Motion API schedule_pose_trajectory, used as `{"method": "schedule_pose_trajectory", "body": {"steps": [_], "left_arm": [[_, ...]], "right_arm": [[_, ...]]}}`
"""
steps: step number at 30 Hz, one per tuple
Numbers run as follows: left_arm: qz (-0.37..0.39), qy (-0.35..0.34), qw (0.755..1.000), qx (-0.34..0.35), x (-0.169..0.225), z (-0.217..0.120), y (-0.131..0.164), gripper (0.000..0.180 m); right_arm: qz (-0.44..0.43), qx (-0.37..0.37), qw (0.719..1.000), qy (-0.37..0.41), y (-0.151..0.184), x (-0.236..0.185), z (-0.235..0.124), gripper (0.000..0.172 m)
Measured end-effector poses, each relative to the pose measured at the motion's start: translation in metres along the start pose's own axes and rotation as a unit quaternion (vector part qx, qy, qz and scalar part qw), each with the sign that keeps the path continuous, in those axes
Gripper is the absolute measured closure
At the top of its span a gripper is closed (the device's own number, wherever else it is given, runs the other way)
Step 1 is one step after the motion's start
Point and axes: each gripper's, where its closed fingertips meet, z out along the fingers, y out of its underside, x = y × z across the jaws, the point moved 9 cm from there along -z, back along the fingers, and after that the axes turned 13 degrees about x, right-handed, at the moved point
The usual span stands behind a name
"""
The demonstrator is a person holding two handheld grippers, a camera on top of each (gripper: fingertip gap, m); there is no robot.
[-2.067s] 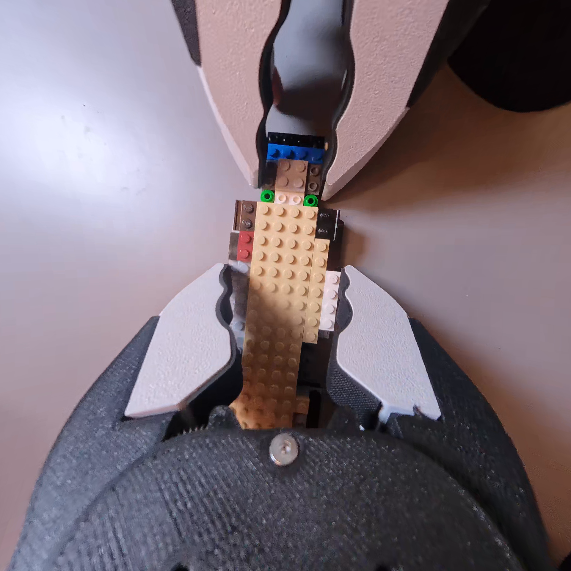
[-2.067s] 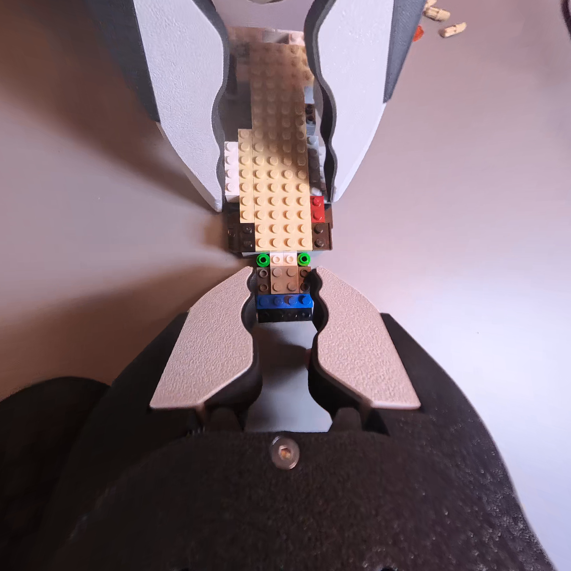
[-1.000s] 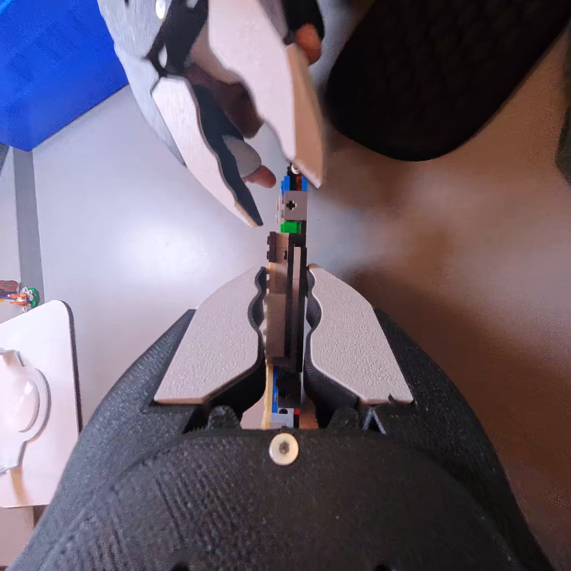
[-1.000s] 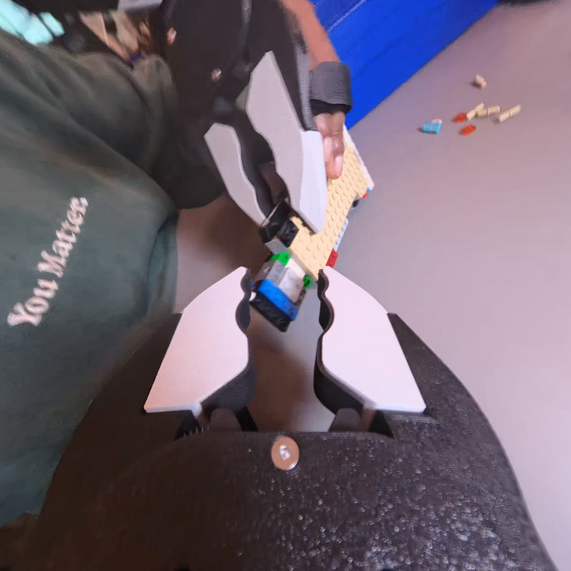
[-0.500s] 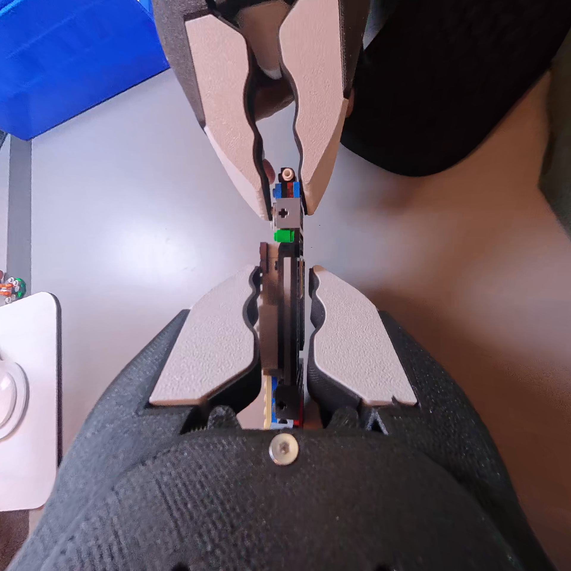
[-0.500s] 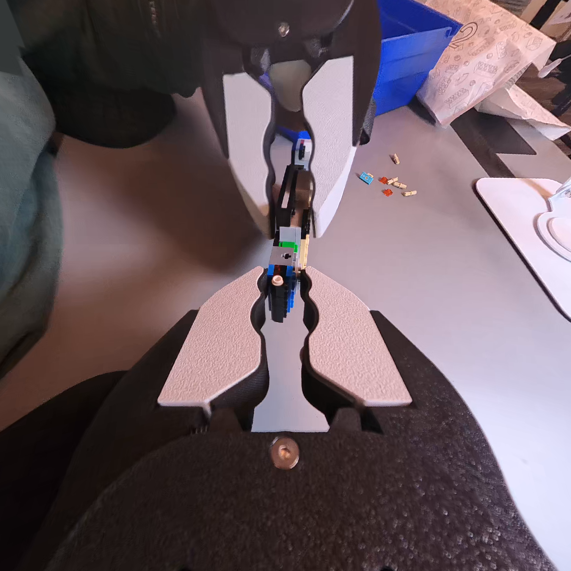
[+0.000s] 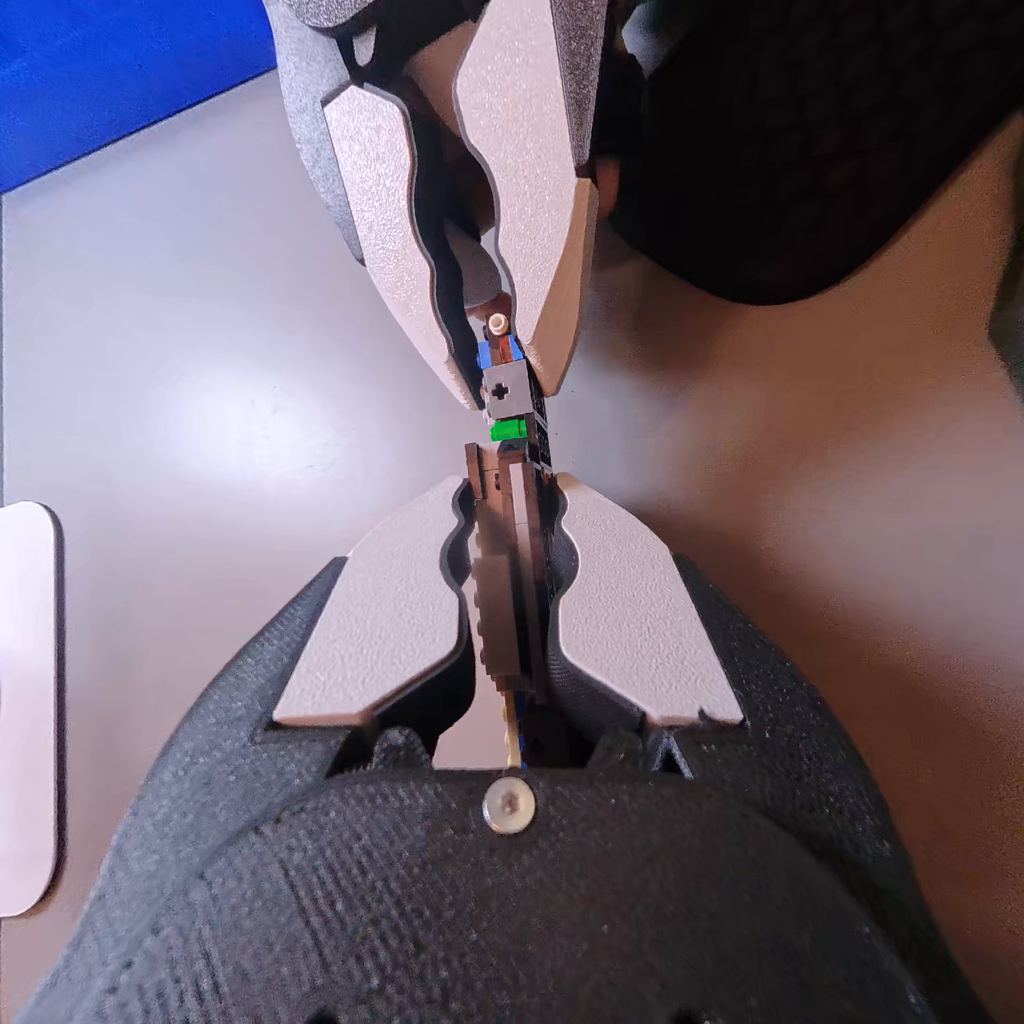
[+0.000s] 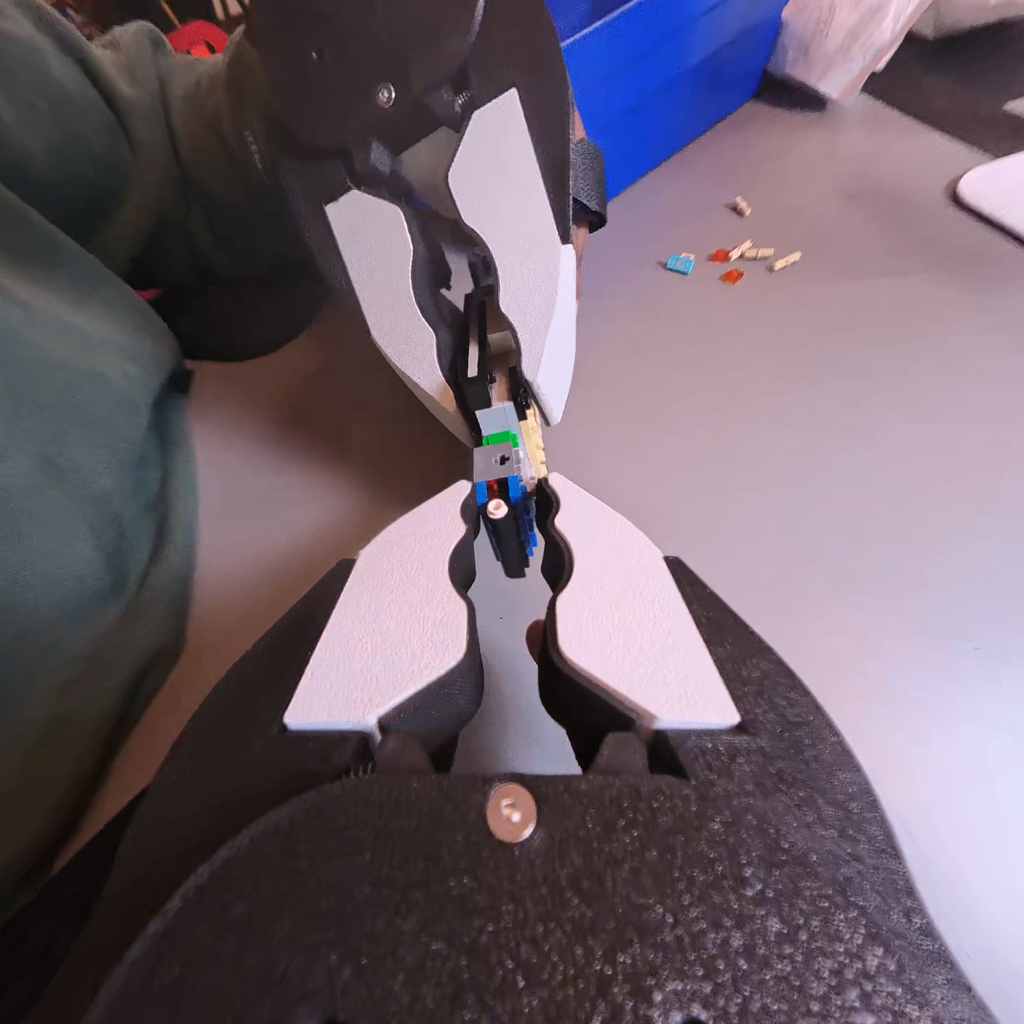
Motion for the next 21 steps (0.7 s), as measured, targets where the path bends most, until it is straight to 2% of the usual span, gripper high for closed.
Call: {"method": "schedule_pose_trajectory", "body": {"steps": [9, 13, 17, 21], "left_arm": [[-0.087, 0.032, 0.995, 0.030, -0.006, -0.002, 0.001, 0.154], [-0.139, 0.055, 0.988, 0.043, -0.010, -0.003, 0.003, 0.155], [-0.162, 0.070, 0.983, 0.056, -0.013, -0.006, 0.004, 0.155], [-0.162, 0.069, 0.983, 0.060, -0.013, -0.008, 0.002, 0.156]], "right_arm": [[0.105, 0.023, 0.994, -0.033, 0.001, 0.007, -0.003, 0.152], [0.126, 0.039, 0.990, -0.046, 0.000, 0.009, -0.003, 0.152], [0.094, 0.048, 0.993, -0.049, -0.003, 0.006, -0.002, 0.152], [-0.061, 0.040, 0.997, -0.013, -0.005, -0.007, 0.000, 0.150]]}}
